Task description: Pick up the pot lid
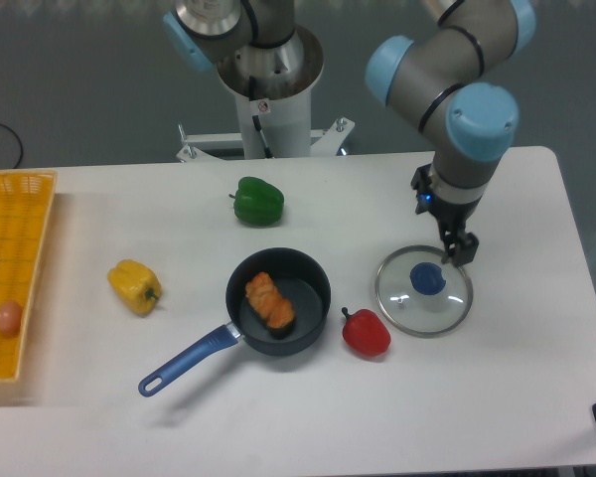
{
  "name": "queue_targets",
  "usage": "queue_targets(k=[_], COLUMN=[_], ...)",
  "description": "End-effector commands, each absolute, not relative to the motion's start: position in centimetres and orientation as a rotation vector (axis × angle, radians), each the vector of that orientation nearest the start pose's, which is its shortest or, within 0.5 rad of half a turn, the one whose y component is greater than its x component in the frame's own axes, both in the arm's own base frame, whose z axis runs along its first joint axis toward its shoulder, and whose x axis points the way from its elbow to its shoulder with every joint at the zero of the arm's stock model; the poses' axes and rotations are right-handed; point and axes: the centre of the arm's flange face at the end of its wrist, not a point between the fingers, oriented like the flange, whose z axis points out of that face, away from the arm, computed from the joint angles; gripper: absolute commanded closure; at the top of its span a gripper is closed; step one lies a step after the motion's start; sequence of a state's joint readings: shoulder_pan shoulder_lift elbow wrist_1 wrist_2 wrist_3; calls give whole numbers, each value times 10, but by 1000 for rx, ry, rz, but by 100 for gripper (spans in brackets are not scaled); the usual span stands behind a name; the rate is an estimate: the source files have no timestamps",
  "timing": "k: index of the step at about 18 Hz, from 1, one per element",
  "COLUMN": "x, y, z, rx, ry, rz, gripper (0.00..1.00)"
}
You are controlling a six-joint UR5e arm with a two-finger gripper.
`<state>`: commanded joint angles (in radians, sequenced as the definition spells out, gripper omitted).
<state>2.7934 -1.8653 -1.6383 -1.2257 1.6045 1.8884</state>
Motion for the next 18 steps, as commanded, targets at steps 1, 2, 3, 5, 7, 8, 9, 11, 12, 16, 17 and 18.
queue_targets(k=[1, 2, 3, 5, 7, 8, 9, 11, 12, 16, 17, 18], x=[-510, -514, -518, -521, -523, -523, -523, -522, -524, -528, -531, -531], y=[322, 318, 313, 311, 311, 311, 311, 315, 317, 320, 322, 326], z=[327, 328, 325, 320, 313, 310, 306, 296, 290, 281, 275, 271], rx=[-3012, -3026, -3035, -3039, -3039, -3038, -3032, -3027, -3024, -3016, -3014, -3013], ry=[1011, 978, 960, 951, 946, 946, 942, 948, 949, 972, 979, 987], rz=[-30, -25, -33, -47, -64, -74, -89, -113, -106, -87, -94, -99], gripper=[0, 0, 0, 0, 0, 0, 0, 0, 0, 0, 0, 0])
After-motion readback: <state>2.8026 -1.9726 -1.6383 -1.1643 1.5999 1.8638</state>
